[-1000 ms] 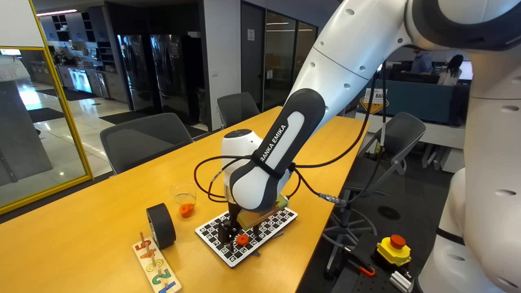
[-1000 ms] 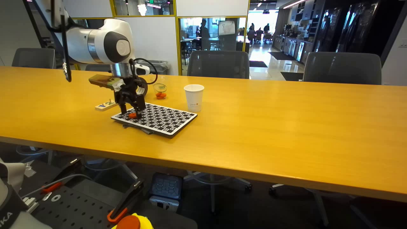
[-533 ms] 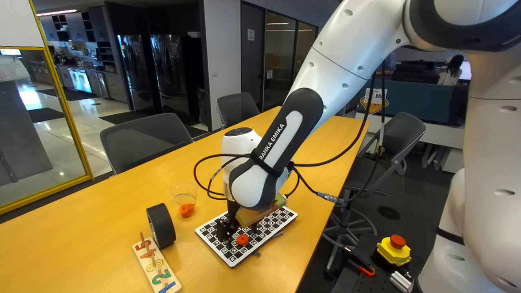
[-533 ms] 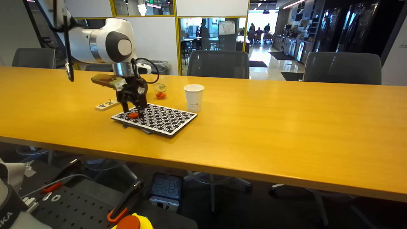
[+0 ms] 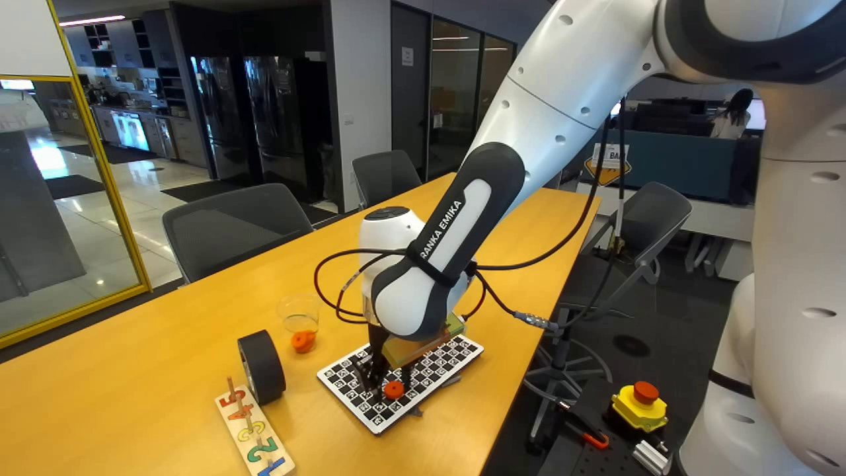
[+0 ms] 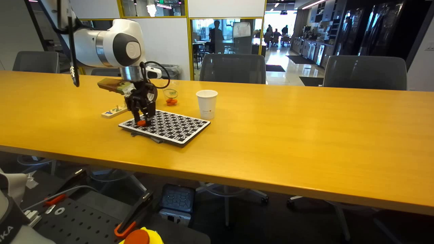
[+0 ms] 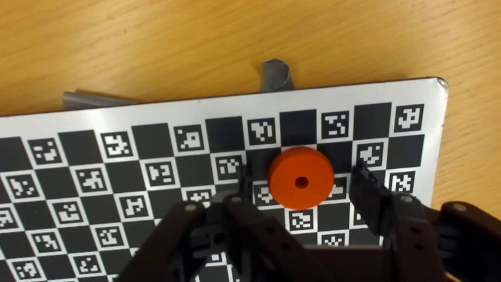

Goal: Place the rings inside the clear cup

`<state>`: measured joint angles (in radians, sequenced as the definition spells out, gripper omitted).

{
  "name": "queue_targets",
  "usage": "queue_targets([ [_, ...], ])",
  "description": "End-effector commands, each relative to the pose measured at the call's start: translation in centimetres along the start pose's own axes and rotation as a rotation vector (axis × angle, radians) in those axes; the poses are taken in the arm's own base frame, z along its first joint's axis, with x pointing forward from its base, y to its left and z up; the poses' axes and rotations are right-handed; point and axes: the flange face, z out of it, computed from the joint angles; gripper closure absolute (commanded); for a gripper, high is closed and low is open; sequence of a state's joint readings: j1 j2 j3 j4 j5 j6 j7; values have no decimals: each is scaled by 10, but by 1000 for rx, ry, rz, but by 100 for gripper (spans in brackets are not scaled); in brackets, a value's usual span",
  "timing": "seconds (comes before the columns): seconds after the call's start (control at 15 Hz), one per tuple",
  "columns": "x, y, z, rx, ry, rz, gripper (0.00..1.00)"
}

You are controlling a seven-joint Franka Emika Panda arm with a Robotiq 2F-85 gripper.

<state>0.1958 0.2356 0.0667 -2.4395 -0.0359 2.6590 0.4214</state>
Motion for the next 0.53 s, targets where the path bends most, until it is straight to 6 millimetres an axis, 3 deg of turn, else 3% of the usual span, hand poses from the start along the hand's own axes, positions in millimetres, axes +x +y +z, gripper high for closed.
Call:
queue_targets([
  [0.0,4,0,-6,12,17,-7,64],
  [0.13,5,1,-8,10,15,-6,79],
  [0.2,6,0,-10,8,16,-7,81],
  [0.47,20,-3,-25,-5,36,-15,79],
])
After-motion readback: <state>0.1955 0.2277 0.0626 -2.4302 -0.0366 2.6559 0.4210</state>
